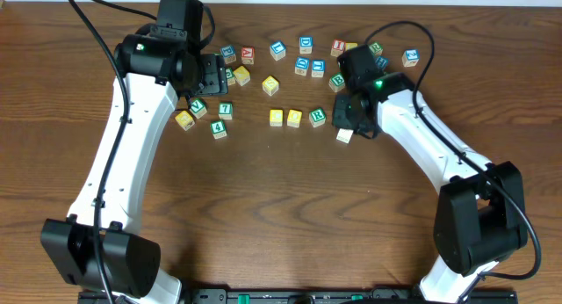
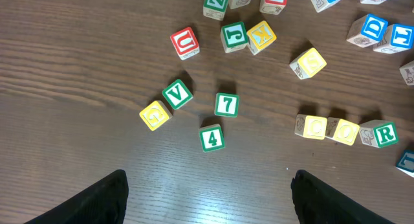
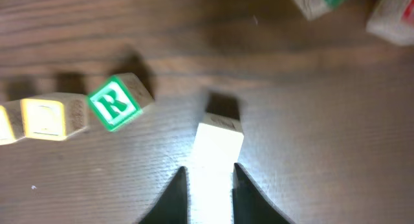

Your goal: Spell out CORL

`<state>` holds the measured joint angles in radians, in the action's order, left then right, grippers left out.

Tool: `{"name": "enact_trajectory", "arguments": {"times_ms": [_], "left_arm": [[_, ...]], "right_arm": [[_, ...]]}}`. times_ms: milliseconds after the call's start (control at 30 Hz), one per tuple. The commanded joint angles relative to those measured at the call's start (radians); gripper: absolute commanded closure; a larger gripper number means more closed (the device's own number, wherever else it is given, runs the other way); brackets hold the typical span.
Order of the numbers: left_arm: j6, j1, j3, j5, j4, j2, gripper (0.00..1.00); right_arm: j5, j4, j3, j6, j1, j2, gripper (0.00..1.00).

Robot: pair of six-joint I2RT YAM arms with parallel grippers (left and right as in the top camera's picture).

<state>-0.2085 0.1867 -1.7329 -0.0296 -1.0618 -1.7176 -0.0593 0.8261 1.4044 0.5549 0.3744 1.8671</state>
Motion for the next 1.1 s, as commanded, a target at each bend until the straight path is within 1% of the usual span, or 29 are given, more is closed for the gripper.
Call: {"name": "enact_trajectory", "arguments": {"times_ms": [0,133,367,1067], "left_arm": [[0.005,0.0,0.011,-0.008,0.0,-0.002,0.2],[0.005,0.0,0.011,-0.008,0.0,-0.002,0.2],[0.005,0.0,0.011,-0.008,0.0,-0.002,0.2],[0.005,0.0,0.011,-0.007,0.0,-0.002,0.2]], "right_arm": [[0.0,-0.004,-0.043,0.076,-0.002,0.009,0.94],[-0.017,-0.046,-0.074,0.077,-0.003,0.01,0.99],[-0.016,-0.138,-0.126,0.077,-0.003,0.03,0.99],[-0.044,-0.147,-0.169,0.085,-0.024,0.031,0.99]]}}
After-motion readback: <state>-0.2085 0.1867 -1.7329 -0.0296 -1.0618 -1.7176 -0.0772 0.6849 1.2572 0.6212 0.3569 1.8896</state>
